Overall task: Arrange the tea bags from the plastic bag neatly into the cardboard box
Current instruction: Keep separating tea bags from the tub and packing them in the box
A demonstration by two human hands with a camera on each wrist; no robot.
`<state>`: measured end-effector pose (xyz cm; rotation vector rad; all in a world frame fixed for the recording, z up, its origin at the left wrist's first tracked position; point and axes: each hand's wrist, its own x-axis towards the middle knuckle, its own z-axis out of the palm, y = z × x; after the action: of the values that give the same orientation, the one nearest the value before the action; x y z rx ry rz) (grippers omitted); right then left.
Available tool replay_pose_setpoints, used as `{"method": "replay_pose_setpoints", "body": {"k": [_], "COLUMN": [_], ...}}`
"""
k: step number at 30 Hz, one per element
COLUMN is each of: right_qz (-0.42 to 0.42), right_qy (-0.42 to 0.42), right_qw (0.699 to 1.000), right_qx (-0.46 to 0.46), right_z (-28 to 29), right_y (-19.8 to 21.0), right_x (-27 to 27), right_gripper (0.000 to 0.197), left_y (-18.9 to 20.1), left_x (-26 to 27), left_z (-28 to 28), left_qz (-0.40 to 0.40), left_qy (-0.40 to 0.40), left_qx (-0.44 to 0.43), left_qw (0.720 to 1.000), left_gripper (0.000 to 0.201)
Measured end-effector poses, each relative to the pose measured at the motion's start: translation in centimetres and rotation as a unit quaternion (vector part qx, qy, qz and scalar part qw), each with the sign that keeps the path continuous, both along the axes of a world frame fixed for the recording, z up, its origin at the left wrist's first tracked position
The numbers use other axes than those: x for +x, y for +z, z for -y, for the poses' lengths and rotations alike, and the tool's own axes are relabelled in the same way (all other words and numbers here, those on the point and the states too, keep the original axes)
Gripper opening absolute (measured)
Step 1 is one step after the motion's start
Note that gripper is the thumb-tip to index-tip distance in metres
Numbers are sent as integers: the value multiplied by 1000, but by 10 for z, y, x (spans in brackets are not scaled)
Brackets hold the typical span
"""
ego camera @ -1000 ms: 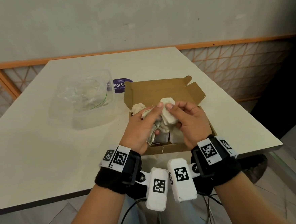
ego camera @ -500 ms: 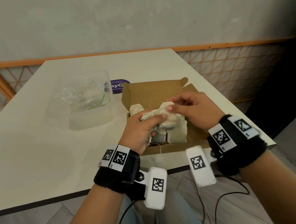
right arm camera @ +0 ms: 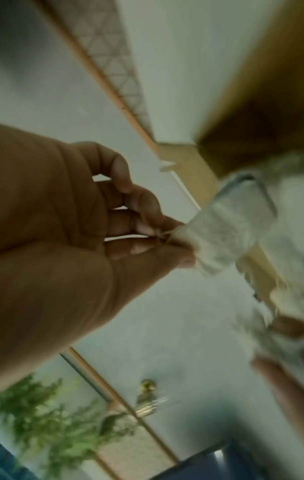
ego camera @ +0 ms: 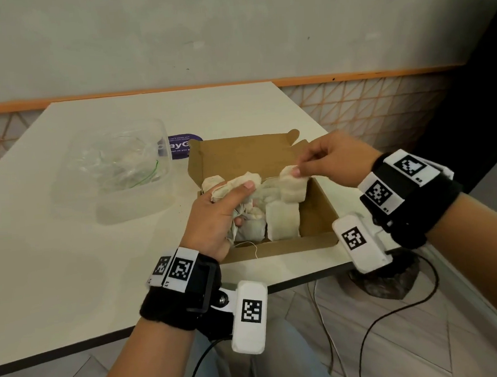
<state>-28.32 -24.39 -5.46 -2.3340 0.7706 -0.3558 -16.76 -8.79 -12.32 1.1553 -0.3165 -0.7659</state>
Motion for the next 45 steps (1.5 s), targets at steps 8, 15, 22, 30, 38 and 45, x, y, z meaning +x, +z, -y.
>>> {"method": "replay_pose_setpoints", "body": {"k": [8,15,22,30,38,45], "right_qz": [-196,-169,-166,-184,-168,-234], "right_qy": [44,-18,-24,14,-17,89], "right_qw": [979,984,983,978,978,959], "right_qx": [-17,-57,-69,-101,-120,-132], "right_z": [22,33,40,37,35,6], "right_y": [17,-7,-22,-6,-9,0], "right_x": [-10,10,17,16,19,-4], "right_gripper": [12,16,18,13,18,14], "left_y": [-1,-1,-1,-3,-3,-6], "left_x": [1,0,1,3,3,4], "left_z": [1,0,-1,-1,-2,1], "left_qz": [-4,-6,-6,-6,-8,-13], "left_qy": [9,12,5,5,-2,7], "left_qx": [-8,-9,-12,-26,-29,-29], "left_qw": [1000,1000,1000,1000,1000,999], "left_gripper": [5,7,20,29,23,34]}}
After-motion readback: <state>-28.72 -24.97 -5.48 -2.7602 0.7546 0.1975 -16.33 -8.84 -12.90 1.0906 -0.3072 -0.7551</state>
